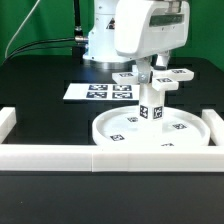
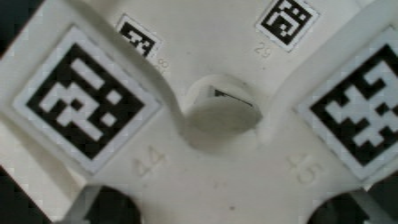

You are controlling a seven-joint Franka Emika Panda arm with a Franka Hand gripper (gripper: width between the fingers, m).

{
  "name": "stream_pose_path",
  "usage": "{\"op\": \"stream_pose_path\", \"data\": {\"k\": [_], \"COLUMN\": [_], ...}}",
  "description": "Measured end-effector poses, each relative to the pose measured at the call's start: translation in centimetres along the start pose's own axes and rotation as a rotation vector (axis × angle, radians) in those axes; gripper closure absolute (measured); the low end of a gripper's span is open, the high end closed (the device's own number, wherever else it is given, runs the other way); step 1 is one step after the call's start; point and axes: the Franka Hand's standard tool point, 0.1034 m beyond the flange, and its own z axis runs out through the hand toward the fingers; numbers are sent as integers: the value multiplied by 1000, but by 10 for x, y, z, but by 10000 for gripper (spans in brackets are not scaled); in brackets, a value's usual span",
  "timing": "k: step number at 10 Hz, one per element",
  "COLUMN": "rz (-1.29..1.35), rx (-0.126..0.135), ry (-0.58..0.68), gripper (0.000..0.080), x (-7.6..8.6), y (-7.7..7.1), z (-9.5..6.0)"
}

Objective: Assemble round table

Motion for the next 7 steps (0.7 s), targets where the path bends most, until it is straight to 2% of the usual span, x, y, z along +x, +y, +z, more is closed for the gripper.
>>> {"op": "stream_pose_path", "data": {"k": [3, 7], "rz": [230, 729], "rx": [4, 28], "ry": [3, 20], "gripper": [357, 357], "x": [0, -1], "y": [0, -3], "z": [0, 0]}}
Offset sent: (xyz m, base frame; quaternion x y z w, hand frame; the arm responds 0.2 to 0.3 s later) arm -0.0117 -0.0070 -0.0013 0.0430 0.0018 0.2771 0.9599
